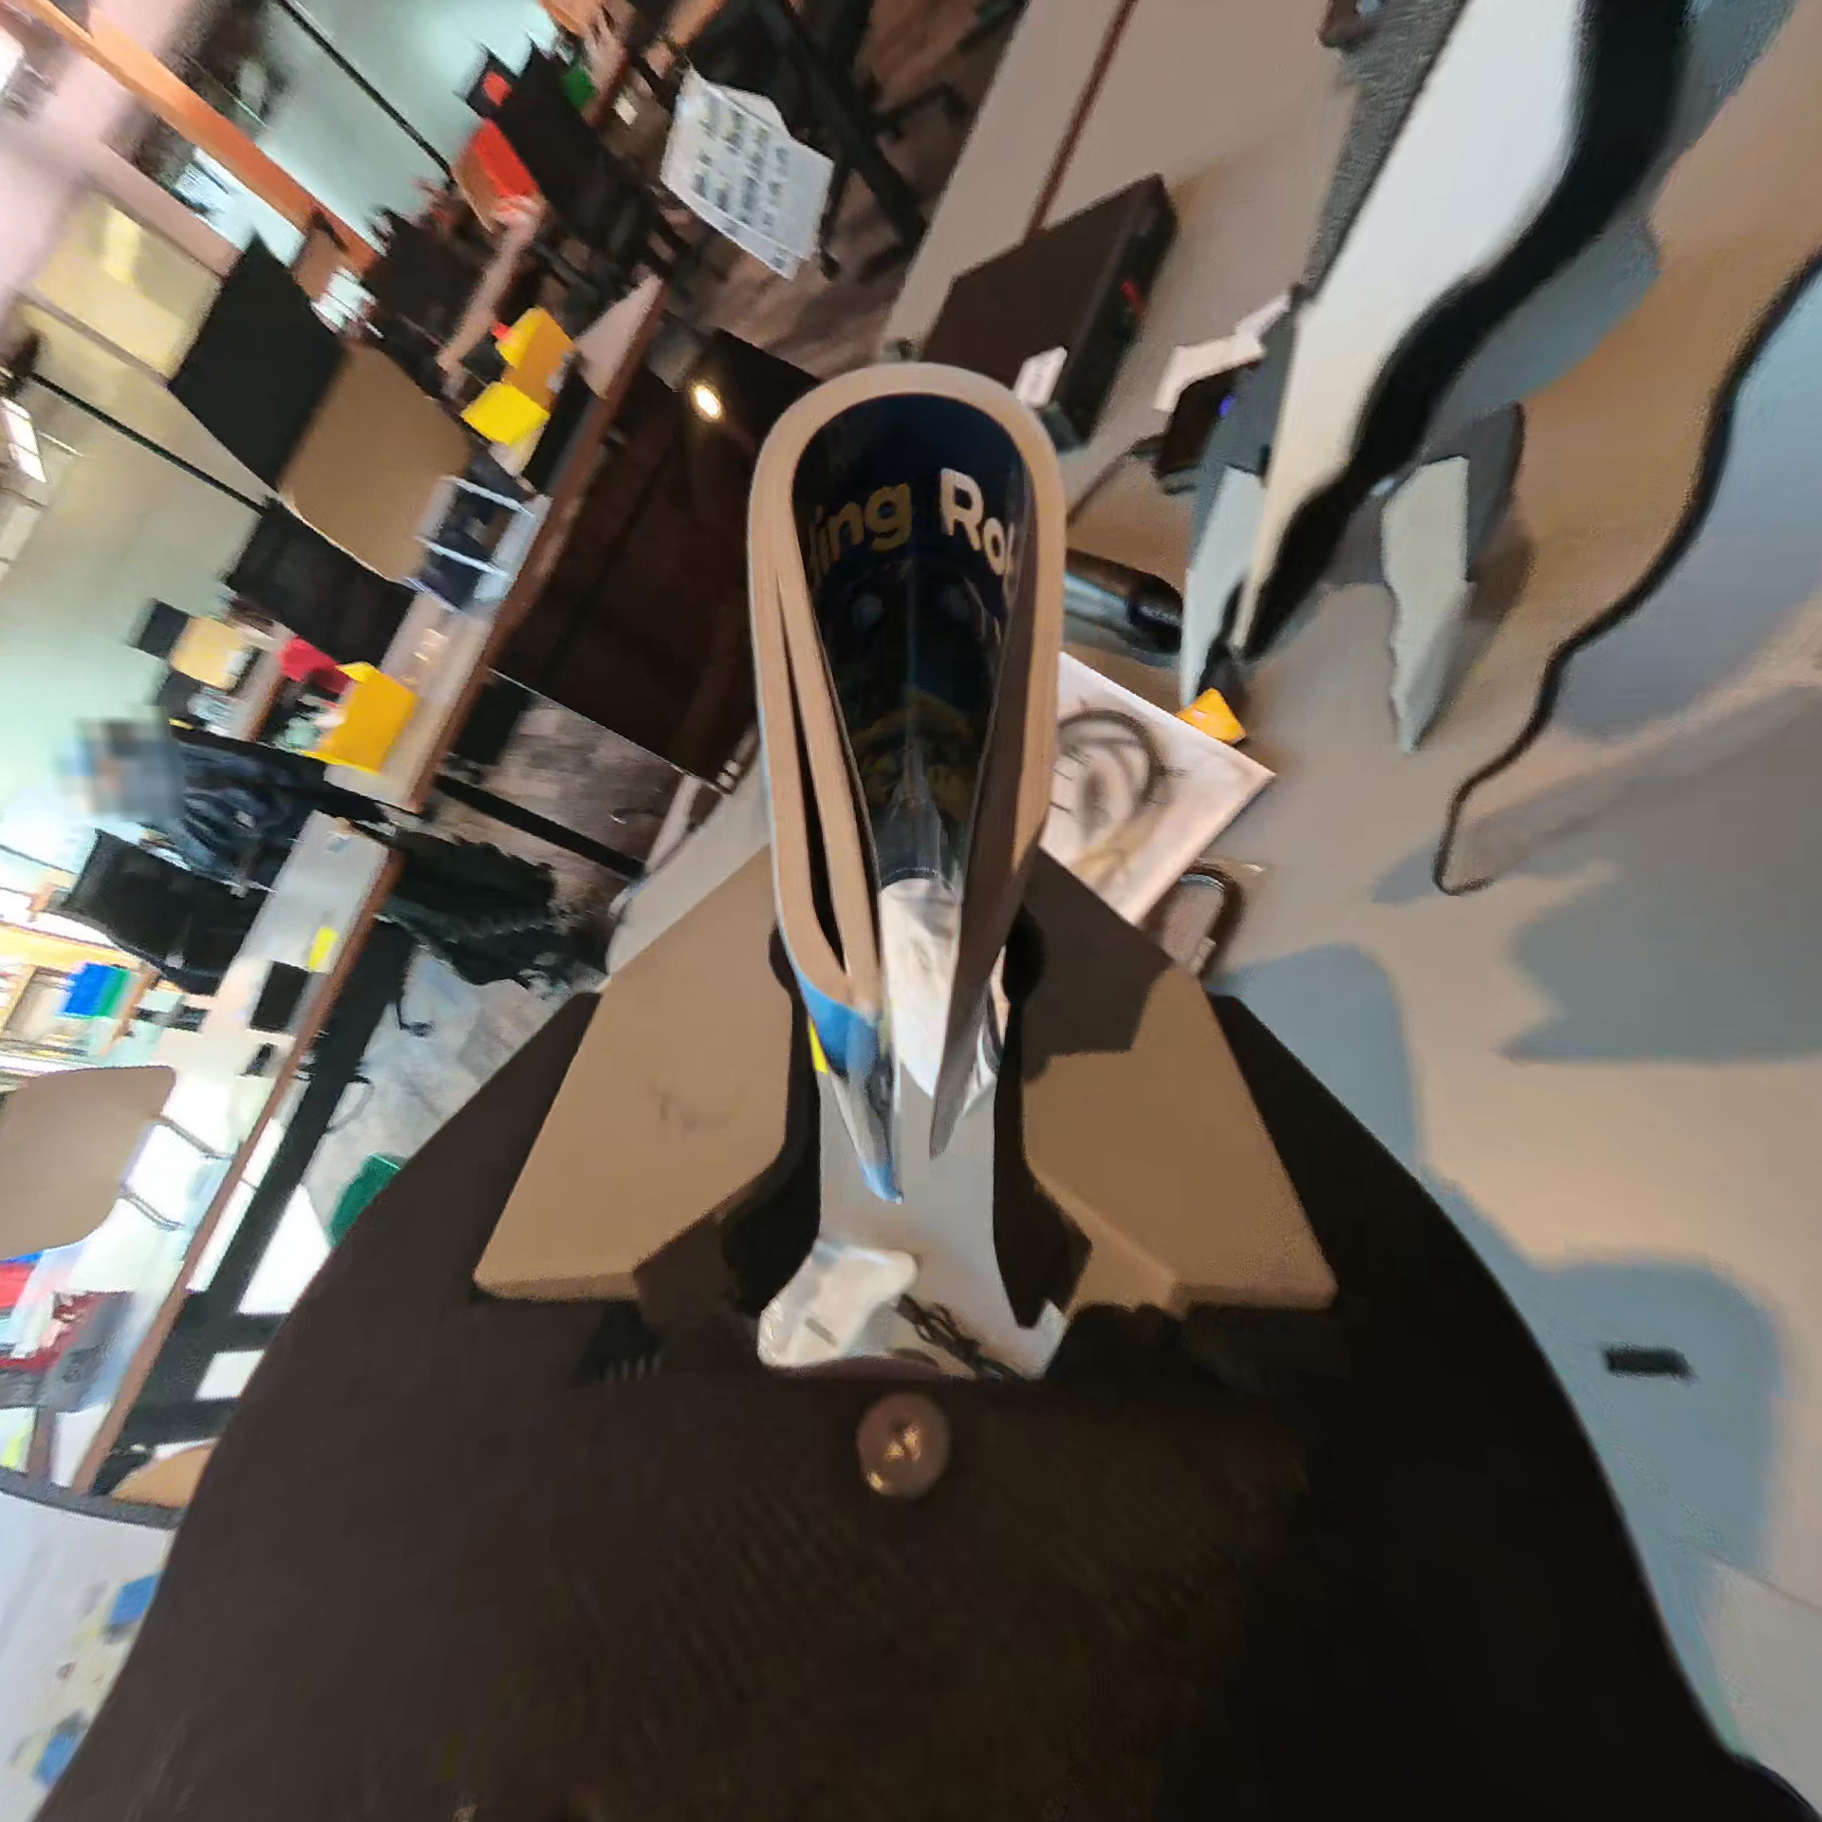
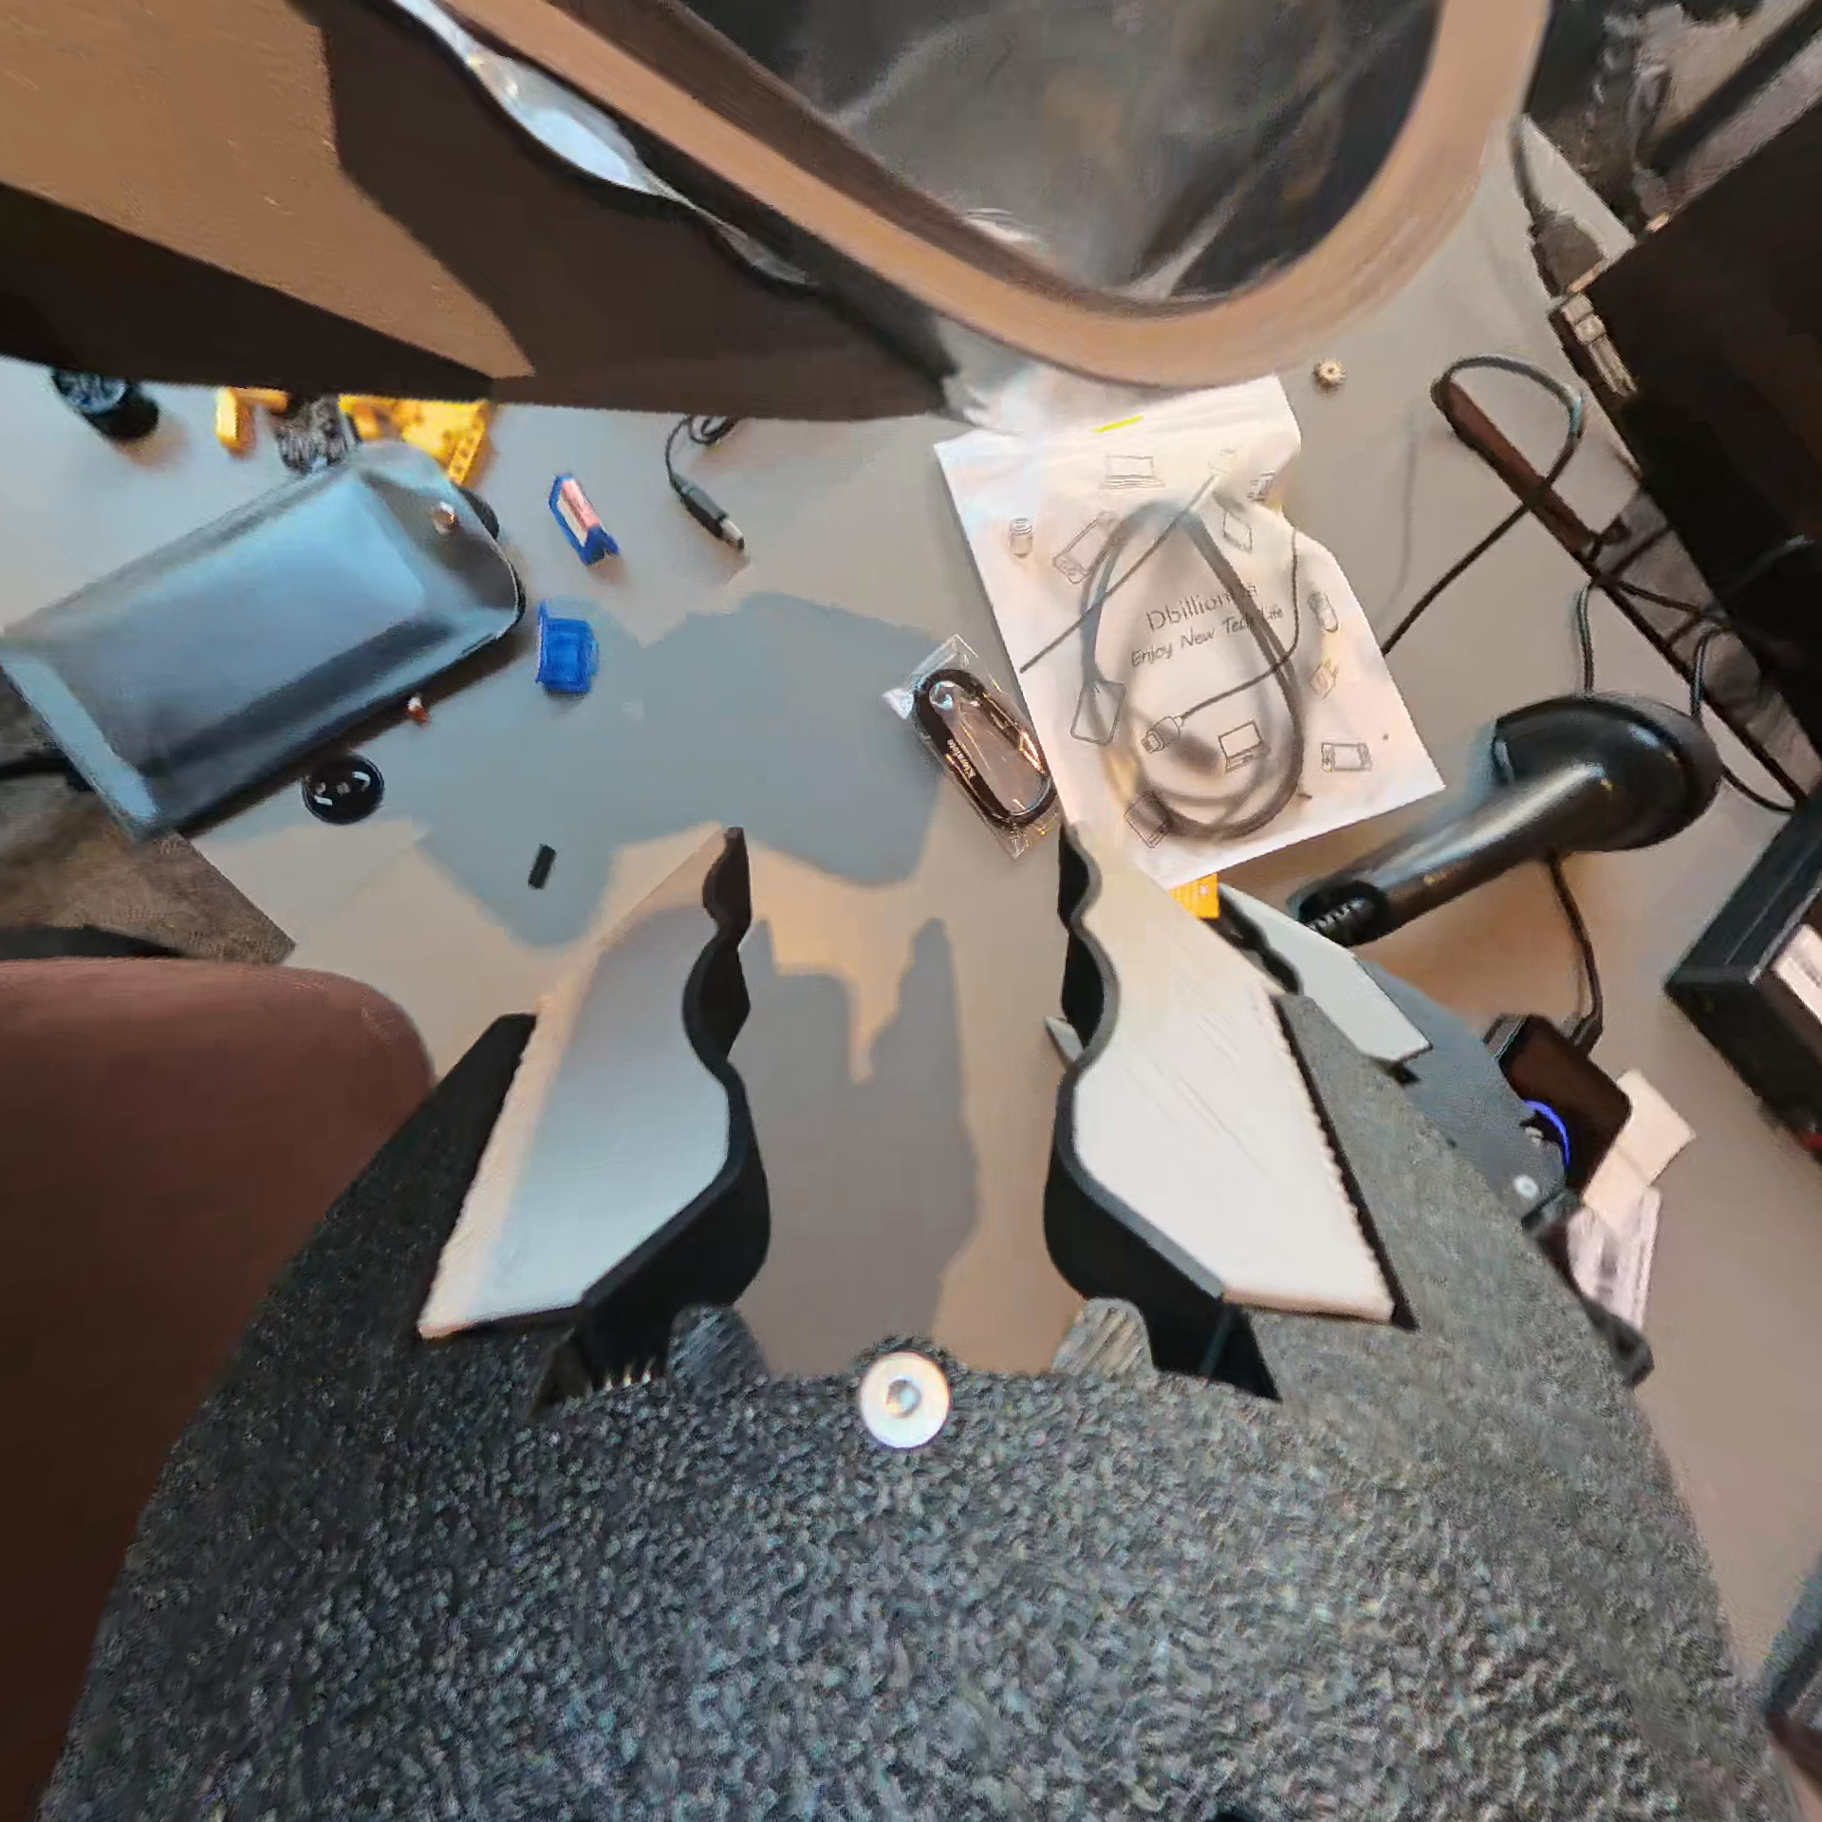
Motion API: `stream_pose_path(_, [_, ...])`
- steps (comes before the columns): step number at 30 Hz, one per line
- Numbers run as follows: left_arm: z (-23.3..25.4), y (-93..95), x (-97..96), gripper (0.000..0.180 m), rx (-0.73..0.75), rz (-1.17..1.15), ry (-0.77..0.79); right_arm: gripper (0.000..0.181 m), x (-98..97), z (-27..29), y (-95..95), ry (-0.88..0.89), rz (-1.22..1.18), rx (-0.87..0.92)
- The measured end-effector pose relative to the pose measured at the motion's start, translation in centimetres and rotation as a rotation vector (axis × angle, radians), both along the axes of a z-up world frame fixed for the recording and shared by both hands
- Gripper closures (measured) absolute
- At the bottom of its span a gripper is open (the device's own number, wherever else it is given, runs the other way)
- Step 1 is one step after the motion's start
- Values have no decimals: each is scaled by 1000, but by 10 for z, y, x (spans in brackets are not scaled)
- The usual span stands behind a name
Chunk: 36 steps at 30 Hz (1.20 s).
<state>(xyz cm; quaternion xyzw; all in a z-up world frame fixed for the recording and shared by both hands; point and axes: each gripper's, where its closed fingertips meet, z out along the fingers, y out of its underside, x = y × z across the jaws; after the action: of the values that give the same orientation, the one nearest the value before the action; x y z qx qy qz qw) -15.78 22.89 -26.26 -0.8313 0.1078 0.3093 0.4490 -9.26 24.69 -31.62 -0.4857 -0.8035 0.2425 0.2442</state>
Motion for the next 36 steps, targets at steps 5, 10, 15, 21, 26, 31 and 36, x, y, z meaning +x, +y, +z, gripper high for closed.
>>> stream_pose_path(5, [29, 6, -12, 144, 135, -9, 67, 116, 0, 31, -16, 17, -158, 10])
stream_pose_path(10, [53, 3, -19, 144, 278, 2, 98, 111, 7, 68, -43, 62, -250, -20])
stream_pose_path(15, [56, 5, -14, 146, 328, -50, 93, 111, 21, 97, -62, 110, -295, -13])
stream_pose_path(21, [42, 12, -15, 146, 310, -78, 102, 111, 35, 116, -70, 133, -328, -12])
stream_pose_path(26, [60, 19, -12, 147, 359, -89, 93, 112, 34, 121, -53, 133, -366, 22])
stream_pose_path(31, [106, 27, -3, 146, 466, -109, 89, 113, 16, 134, -26, 153, -407, 70])
stream_pose_path(36, [136, 29, 8, 146, 539, -125, 68, 113, -4, 134, -8, 153, -411, 148])
